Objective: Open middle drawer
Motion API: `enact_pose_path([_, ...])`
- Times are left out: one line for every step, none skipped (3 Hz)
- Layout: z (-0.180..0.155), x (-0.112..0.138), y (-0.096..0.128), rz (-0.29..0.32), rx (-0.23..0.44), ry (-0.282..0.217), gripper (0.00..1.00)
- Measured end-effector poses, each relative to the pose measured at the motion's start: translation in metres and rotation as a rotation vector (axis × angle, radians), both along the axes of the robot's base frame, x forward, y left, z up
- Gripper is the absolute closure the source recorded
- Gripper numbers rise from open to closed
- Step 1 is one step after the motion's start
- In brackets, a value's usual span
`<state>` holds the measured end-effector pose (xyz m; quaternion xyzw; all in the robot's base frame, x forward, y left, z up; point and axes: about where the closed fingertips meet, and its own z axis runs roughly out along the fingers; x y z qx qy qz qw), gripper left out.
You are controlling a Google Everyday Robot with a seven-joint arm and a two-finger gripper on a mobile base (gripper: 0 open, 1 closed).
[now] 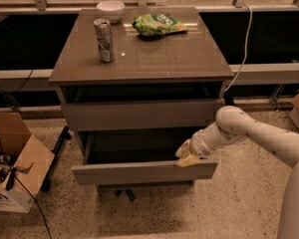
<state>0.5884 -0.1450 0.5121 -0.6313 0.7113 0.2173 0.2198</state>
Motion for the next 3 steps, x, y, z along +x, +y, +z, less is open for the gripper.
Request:
enact_pose_path([-0.016,0.006,-0.005,-0.017,-0.004,-0.006,0.02])
enact_pose_path([-0.045,-0.002,-0.013,-0.035,-0.015,0.039,0.0])
enact_pose_path([-0.066,-0.016,-0.016,-0.041,-0.017,0.091,0.0])
